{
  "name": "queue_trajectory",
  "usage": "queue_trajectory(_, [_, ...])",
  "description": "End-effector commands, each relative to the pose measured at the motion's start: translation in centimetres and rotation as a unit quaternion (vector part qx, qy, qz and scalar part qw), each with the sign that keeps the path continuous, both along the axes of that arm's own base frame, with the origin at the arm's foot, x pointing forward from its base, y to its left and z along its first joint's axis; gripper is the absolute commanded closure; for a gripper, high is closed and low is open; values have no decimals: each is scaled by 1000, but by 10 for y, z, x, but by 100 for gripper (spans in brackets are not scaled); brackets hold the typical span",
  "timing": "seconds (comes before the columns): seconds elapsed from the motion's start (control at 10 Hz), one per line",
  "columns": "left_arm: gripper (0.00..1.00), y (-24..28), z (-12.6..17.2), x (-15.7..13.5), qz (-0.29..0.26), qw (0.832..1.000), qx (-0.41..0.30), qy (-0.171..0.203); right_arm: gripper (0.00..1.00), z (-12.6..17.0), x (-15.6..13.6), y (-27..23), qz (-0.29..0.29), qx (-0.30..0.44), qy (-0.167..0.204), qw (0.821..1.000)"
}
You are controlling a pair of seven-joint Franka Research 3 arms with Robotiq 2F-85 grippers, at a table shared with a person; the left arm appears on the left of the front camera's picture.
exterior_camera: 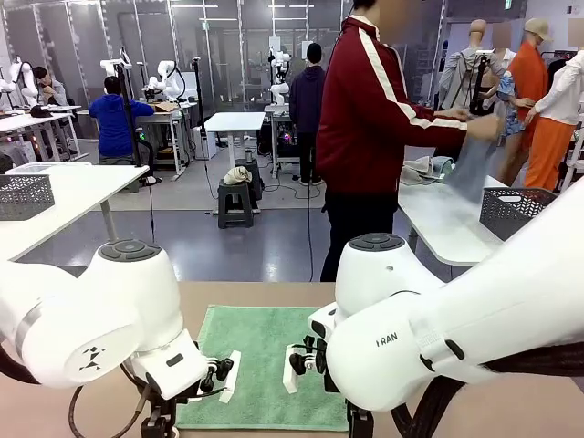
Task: Fold the towels and place them in the basket.
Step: When a person lays out a Towel with hook on the table, fold it in half twice.
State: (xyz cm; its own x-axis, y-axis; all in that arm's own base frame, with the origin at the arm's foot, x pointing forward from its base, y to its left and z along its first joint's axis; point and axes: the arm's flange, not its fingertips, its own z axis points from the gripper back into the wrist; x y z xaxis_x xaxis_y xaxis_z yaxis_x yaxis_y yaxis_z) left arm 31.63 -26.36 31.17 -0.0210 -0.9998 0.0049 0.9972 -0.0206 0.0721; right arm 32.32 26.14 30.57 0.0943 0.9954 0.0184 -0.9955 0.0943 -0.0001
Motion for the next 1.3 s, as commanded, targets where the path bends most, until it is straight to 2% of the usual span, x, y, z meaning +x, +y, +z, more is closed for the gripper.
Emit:
queue_trajectory(0.0, [0, -1, -5, 15, -12, 1000, 1, -10, 0, -7, 7, -2, 9, 7, 1, 1000])
queue_trajectory(0.8, [0, 9, -21, 32, -13, 1000, -3, 9, 0, -17, 11, -2, 16, 12, 8, 1000])
queue_trajectory(0.9, [3, 9, -21, 32, -18, 1000, -3, 6, 7, -18, 11, -2, 19, 12, 3, 1000])
queue_trajectory(1.0, [19, 9, -21, 33, -17, 1000, -1, 4, 19, -19, 12, -2, 16, 13, 7, 1000])
queue_trajectory(1.2, [18, 9, -19, 33, -13, 1000, -3, 0, 19, -19, 12, -2, 13, 10, -3, 1000])
